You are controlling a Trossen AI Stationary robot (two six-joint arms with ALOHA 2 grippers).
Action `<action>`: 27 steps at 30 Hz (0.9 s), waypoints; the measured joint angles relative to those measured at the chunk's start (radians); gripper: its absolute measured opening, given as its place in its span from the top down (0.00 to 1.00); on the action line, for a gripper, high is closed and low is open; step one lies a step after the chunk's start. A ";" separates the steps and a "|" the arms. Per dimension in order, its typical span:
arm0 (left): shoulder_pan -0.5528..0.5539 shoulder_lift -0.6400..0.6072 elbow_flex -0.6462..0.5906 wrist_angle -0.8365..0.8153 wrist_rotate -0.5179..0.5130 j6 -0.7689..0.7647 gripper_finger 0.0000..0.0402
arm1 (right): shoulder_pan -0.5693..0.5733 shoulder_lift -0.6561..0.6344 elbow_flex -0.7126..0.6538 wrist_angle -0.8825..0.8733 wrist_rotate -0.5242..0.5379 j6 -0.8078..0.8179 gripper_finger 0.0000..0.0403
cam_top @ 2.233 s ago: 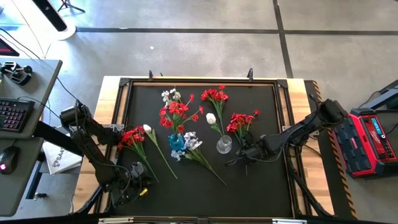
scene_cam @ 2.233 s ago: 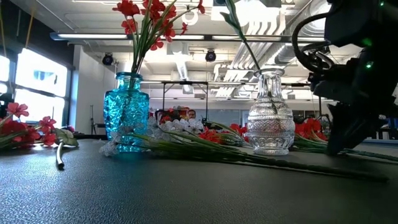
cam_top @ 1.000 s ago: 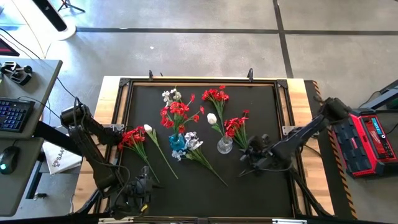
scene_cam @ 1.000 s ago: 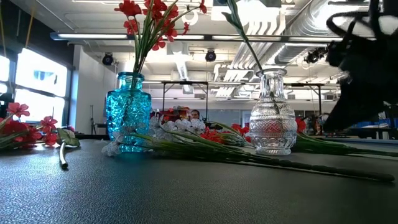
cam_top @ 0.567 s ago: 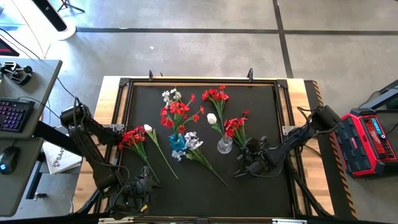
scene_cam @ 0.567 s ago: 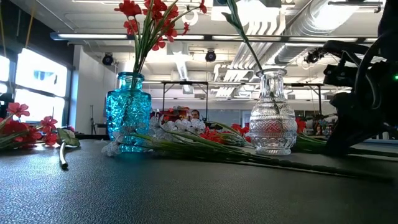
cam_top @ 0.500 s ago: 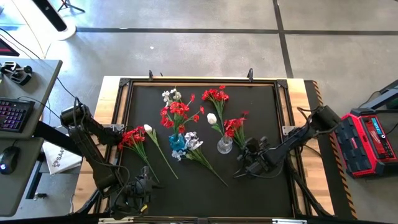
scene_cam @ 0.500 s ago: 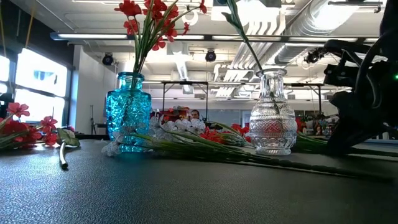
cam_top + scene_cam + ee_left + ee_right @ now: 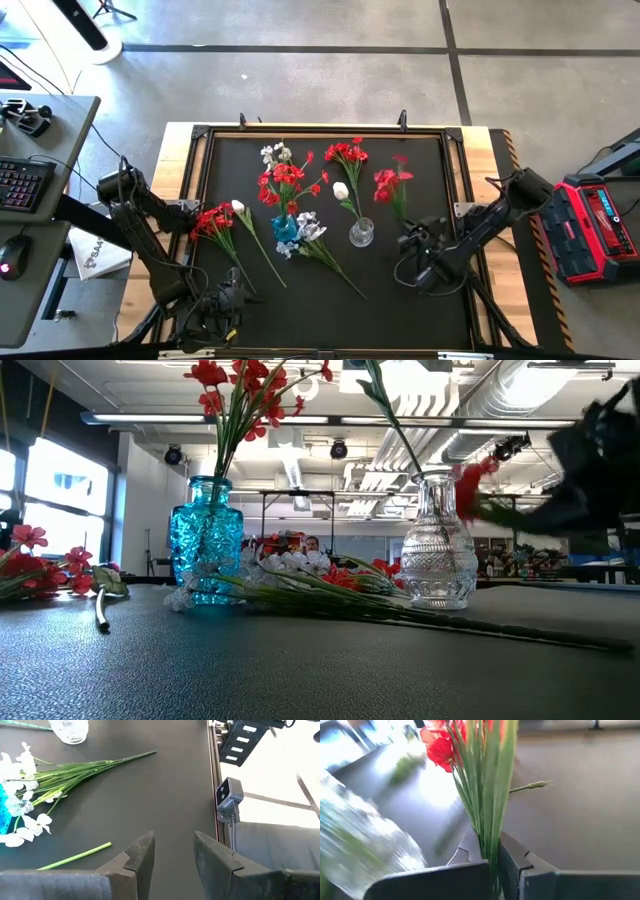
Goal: Sort flowers into vase by color
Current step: Put the red flowers into the blue vase
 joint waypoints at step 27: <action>0.170 0.000 0.000 0.713 0.114 1.153 0.70 | 0.089 0.000 0.629 0.863 0.088 -2.035 1.00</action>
